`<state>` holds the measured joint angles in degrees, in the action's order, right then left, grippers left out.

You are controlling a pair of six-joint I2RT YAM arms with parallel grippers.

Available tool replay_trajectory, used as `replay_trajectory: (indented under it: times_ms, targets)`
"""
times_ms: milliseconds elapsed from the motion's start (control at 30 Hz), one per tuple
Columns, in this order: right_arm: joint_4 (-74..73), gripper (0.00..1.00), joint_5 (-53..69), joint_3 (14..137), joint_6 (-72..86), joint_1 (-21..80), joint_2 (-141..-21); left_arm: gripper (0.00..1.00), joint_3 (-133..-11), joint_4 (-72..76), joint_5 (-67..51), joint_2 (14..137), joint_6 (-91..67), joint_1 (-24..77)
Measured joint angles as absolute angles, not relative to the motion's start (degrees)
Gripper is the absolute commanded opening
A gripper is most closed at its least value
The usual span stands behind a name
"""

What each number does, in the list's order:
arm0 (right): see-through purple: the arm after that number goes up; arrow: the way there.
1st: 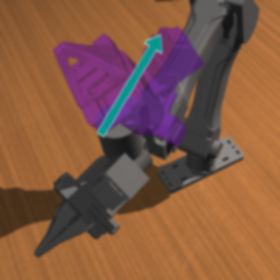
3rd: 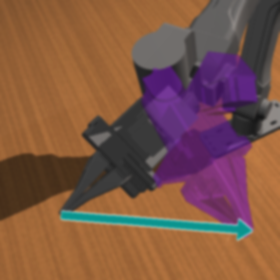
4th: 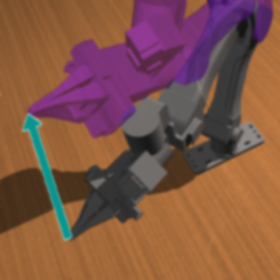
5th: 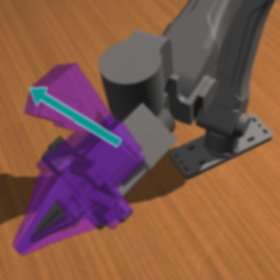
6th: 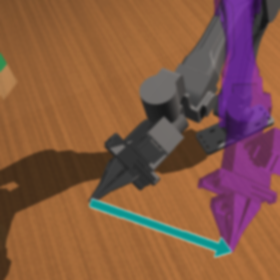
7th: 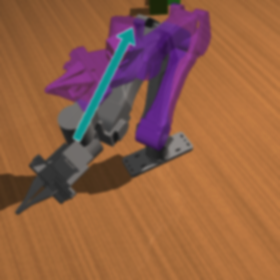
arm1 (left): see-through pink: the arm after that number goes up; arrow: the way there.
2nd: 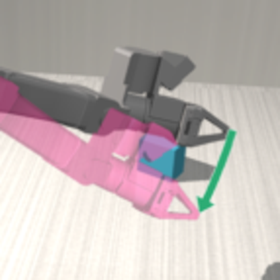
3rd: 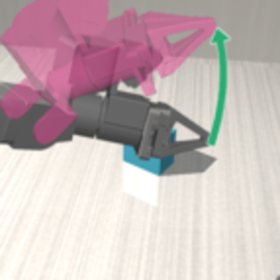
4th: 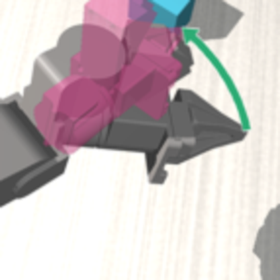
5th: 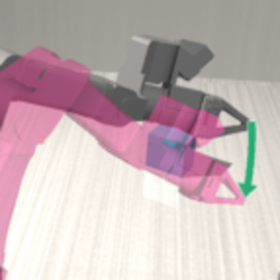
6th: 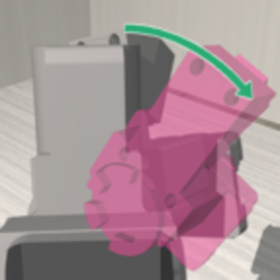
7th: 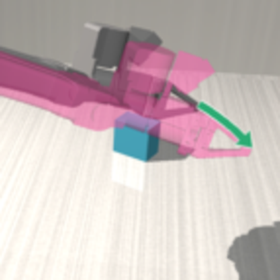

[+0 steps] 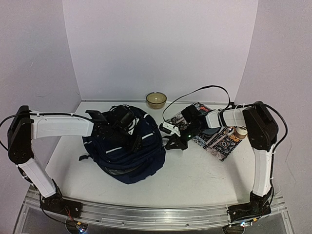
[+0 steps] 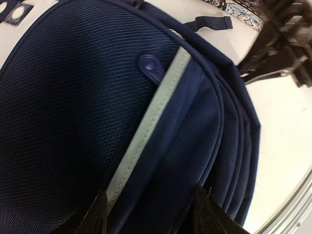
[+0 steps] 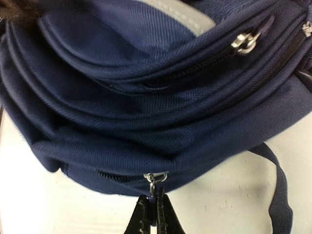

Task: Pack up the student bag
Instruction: Pick up the largest pocket of the bag from the student bag, then zip the student bag into the largest pocket of the bag.

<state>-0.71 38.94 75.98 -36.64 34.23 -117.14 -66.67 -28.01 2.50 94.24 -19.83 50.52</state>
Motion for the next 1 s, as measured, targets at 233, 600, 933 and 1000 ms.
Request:
replay_trajectory:
  times_ms: [233, 600, 933, 1000]
  targets:
    - [3.36, 0.0, 31.62, 65.12, -29.46, 37.76, -106.66, 0.48, -66.5, -27.95, 1.71, 94.71, -23.02, 49.61]
    - [7.08, 0.0, 16.08, 55.96, -15.86, 46.18, -96.87, 0.42, -66.68, -25.74, 4.33, 96.95, -27.48, 49.41]
    - [5.12, 0.0, 10.97, 59.71, -9.31, 48.53, -96.64, 0.34, -62.26, -17.02, 3.77, 96.02, -31.39, 48.85]
    - [4.65, 0.0, 10.02, 60.21, -7.59, 51.19, -96.64, 0.33, -60.95, -14.76, 2.75, 95.63, -33.16, 48.42]
